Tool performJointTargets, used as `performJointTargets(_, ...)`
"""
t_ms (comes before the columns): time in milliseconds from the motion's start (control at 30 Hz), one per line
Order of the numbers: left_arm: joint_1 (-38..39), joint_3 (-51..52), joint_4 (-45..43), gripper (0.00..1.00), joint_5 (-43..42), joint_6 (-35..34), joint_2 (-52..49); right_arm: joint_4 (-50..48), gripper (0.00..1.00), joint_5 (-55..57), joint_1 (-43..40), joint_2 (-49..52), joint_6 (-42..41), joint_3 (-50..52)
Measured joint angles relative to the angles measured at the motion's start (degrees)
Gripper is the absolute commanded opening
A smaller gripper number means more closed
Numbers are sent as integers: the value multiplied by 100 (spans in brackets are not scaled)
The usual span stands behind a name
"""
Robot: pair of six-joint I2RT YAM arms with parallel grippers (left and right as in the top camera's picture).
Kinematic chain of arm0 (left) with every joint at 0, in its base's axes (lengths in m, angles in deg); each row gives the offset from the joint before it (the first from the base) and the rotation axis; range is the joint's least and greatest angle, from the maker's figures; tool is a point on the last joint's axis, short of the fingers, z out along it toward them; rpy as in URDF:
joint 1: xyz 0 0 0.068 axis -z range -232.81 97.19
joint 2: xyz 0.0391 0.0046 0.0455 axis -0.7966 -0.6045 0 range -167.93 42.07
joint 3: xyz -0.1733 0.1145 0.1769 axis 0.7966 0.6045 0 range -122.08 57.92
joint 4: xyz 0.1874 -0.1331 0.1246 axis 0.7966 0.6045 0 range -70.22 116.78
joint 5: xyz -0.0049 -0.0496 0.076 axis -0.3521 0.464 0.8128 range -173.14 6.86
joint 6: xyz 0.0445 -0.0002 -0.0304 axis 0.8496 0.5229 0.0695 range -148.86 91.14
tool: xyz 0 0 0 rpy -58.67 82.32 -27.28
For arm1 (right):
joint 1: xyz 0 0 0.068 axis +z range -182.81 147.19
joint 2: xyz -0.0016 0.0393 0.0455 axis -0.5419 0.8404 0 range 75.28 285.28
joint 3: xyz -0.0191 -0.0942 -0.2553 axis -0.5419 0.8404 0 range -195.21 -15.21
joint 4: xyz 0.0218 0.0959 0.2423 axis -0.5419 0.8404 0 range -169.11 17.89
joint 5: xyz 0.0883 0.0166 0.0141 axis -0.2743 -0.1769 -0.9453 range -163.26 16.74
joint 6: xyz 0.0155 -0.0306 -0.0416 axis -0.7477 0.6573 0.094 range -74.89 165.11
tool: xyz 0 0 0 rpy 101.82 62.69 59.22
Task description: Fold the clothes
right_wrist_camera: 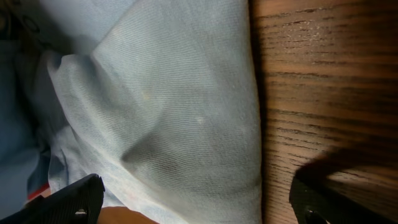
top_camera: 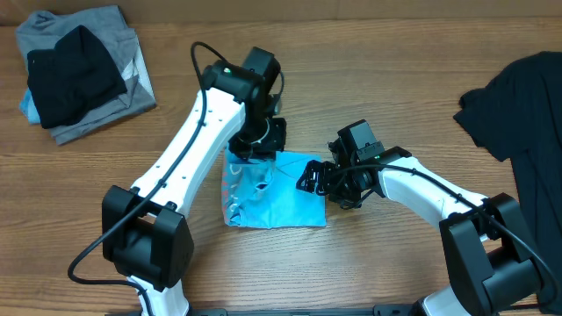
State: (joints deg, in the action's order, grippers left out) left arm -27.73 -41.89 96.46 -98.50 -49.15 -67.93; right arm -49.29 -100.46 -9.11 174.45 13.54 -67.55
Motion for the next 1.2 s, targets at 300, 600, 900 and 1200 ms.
performJointTargets(300, 313, 0, -236, 23, -225, -127, 0, -140, 100, -192, 0, 44, -105, 0)
performJointTargets(600, 313, 2, -310, 30, -273, -205, 0, 514, 100, -262, -140, 179, -24, -304)
performJointTargets(900, 304, 0, -398, 32, -354, -205, 0, 2614, 100, 66, -1458, 20, 584, -1735)
performJointTargets(1200, -1331, 0, 337, 54, 0, -118, 0, 3161, 100, -94, -833, -673, 732, -2179)
